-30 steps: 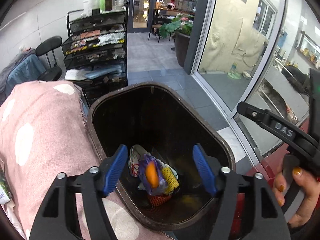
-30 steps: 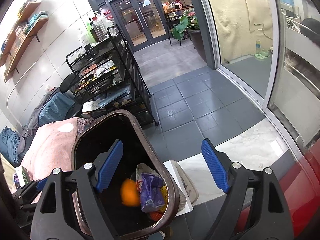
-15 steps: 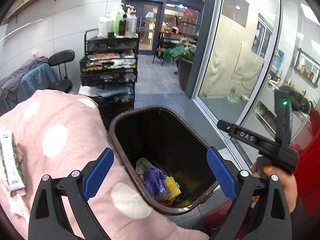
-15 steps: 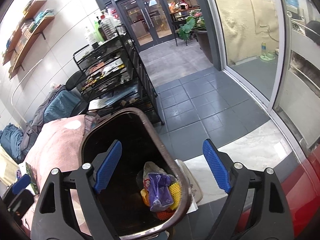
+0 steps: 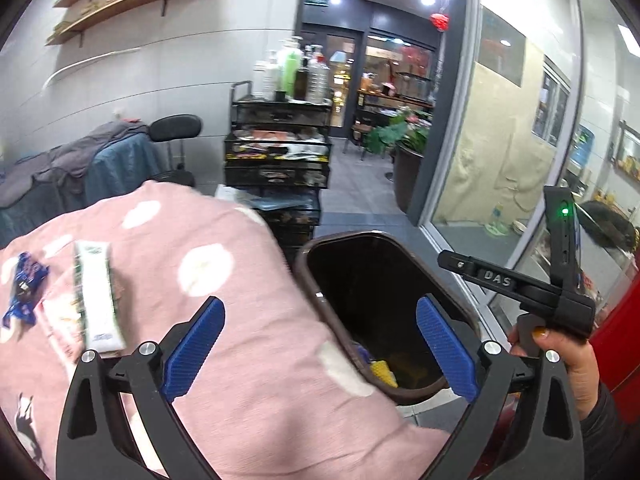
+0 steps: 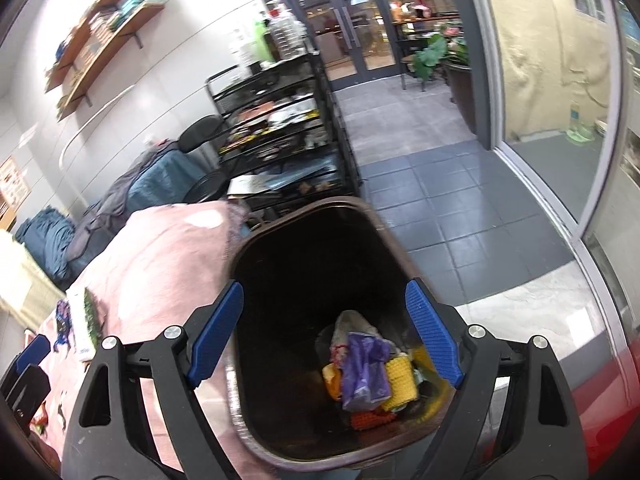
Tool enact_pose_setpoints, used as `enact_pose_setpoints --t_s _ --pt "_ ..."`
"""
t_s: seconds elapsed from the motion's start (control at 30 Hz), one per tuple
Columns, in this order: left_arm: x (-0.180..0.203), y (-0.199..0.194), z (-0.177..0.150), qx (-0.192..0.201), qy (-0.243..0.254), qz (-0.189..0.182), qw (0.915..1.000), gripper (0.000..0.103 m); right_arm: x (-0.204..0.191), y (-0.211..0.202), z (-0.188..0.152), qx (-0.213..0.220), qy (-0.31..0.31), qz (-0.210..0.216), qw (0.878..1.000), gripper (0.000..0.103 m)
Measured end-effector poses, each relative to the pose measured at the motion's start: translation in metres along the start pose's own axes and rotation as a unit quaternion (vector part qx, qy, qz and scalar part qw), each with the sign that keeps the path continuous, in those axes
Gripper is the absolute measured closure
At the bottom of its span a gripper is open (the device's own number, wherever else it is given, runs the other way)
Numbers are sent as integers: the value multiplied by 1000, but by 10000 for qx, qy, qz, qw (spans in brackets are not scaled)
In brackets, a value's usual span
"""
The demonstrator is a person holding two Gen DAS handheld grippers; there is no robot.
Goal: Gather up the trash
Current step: 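Move both tools back over the bedspread toward the remaining trash, then grasp blue Oreo wrapper with left tool while right tool grasps green milk carton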
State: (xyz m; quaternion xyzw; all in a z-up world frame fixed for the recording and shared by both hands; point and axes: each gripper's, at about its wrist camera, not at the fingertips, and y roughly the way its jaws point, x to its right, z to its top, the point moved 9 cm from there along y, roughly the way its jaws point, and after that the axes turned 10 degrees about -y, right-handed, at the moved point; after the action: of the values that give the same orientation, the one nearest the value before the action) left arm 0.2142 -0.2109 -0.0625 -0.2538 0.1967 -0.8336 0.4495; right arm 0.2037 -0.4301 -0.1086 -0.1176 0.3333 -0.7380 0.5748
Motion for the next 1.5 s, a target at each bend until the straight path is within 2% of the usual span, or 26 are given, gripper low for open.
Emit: enact_pose_setpoints --t_s 0.27,0.4,0.67,0.83,0.93,1.07,1.17,1.5 --pt "-63 -22 -3 114 -399 590 9974 7 -69 2 -2 -56 -556 606 9966 20" --pt "-99 -33 -7 100 -583 891 9943 7 -114 4 -4 -150 -977 1006 9900 20" --pt "-192 -59 -22 57 -1059 1714 9795 7 -216 8 -22 -477 -1905 1897 9620 20" --pt "-249 -75 -30 24 -1455 2024 9684 7 -275 13 -37 -761 -2334 2389 9395 20" --pt "-272 -81 -25 41 -1526 2158 9644 7 -305 18 -45 -920 -2464 2597 9292 20" --pt "-301 -74 -11 -26 -1479 2299 9619 12 -337 31 -54 -1130 -2565 2724 9205 20" --pt "-324 -62 2 -96 -1486 2412 9590 16 -359 47 -59 -1354 -2552 2801 9155 26" --pt "-368 -7 32 -394 -1399 2584 9550 17 -391 107 -61 -1942 -2282 2625 9172 41"
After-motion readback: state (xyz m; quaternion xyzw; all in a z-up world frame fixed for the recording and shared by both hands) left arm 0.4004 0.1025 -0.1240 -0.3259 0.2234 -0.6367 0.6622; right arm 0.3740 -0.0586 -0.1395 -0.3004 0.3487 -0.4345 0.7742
